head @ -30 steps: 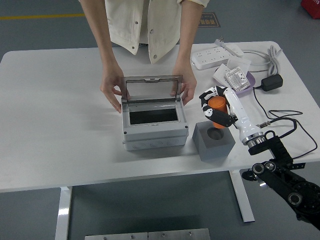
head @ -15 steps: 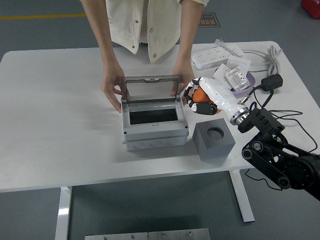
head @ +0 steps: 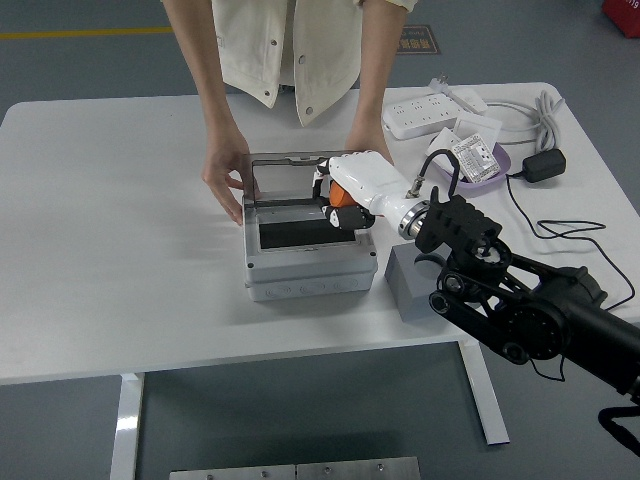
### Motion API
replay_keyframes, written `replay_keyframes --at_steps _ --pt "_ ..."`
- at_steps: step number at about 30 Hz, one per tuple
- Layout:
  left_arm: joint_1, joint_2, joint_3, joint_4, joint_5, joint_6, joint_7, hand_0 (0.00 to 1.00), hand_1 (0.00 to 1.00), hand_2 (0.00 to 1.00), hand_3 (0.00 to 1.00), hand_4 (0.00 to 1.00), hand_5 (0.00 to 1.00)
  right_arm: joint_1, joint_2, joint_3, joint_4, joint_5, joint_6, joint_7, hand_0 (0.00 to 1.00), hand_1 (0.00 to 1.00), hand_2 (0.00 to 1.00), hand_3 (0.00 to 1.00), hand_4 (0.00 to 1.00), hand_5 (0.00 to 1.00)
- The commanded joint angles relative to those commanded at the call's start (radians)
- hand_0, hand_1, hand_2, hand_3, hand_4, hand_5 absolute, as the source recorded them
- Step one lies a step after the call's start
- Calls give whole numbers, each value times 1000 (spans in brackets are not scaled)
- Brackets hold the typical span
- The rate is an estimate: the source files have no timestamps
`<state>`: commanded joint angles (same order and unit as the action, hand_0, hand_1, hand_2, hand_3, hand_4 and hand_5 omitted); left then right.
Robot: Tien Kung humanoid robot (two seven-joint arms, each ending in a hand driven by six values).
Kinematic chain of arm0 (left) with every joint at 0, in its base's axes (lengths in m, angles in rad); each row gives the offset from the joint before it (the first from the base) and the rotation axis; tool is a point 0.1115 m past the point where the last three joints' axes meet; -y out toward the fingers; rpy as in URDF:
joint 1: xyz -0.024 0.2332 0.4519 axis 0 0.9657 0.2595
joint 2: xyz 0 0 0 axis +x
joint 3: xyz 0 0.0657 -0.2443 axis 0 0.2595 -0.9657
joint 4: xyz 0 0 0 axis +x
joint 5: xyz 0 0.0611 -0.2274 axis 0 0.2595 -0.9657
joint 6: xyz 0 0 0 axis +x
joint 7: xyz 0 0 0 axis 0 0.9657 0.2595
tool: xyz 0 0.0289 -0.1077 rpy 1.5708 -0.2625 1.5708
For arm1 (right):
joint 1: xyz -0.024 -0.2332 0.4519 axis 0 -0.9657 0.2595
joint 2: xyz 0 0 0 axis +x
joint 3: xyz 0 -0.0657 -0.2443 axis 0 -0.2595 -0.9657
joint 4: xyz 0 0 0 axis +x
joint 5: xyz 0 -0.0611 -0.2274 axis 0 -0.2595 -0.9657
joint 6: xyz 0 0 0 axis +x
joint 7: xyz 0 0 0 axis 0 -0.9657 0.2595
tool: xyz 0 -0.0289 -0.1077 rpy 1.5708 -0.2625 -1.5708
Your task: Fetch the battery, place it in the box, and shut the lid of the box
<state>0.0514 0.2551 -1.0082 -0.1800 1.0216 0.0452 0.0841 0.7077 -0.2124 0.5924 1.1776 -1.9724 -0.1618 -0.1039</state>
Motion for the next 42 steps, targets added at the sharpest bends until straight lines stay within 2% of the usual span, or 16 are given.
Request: replay_keyframes --at_steps 10,17,24,33,34,39,40,42 --pt "0 3 -11 0 14 -1 8 577 753 589 526 161 2 61 102 -38 -84 8 9 -12 53 186 235 230 2 2" --pt "-3 4 -22 0 27 -2 12 577 754 590 527 162 2 95 149 -71 -145 31 -2 -15 54 185 237 230 2 2" --pt "-11 6 -5 0 16 -3 9 577 754 589 526 160 2 103 174 -99 -182 41 -6 -18 54 186 237 232 2 2" --pt "-15 11 2 0 8 -1 9 578 754 589 527 160 2 101 168 -97 -193 22 75 25 55 189 239 241 2 2" --pt "-15 11 3 0 7 -1 9 579 754 589 527 160 2 101 168 -97 -193 19 78 26 170 247 272 272 2 2" --pt "-19 12 12 0 -3 -1 7 579 754 589 527 160 2 103 166 -105 -193 22 80 34 170 247 272 272 2 2" --pt "-19 12 12 0 -4 -1 6 579 754 589 525 156 2 104 166 -105 -191 22 79 33 390 406 472 598 524 219" --pt "-19 12 13 0 -5 -1 7 579 754 589 525 156 2 105 166 -105 -188 19 78 32 390 406 472 598 524 219"
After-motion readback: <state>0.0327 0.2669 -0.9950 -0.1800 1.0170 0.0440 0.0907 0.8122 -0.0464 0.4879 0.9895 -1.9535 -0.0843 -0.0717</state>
